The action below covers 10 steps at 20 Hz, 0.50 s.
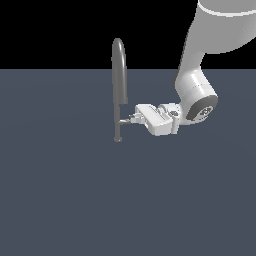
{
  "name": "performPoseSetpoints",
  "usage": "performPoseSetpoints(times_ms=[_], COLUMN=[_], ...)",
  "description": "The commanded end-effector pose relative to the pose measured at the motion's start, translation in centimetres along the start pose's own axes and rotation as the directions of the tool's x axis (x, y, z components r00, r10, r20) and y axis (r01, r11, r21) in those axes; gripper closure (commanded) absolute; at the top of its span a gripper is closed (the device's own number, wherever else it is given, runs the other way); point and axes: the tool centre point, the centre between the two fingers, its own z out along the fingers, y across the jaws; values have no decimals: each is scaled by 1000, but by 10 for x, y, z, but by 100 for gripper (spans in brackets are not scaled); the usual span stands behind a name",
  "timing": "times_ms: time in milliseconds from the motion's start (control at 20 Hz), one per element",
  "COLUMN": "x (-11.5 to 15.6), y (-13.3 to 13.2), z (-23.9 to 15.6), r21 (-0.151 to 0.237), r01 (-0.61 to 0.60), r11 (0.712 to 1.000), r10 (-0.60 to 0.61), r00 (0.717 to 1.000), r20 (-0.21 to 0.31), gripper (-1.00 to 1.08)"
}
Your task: Turn on the faucet by rotating a designated handle.
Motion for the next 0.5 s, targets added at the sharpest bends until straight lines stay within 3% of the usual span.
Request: performPoseSetpoints(times_ms=[0, 300, 350, 400, 450], x=[17, 54, 54, 29, 33], y=[4, 12, 12, 1, 1], z=[0, 0, 0, 0, 0], r21=[2, 5, 5, -2, -2], r01=[-13, -33, -33, 4, 1], r11=[1000, 999, 999, 1000, 1000], r10=[13, 33, 33, -4, -1], r00=[1000, 999, 999, 1000, 1000], r20=[1, 4, 4, 3, 3], gripper=[108, 108, 108, 108, 108])
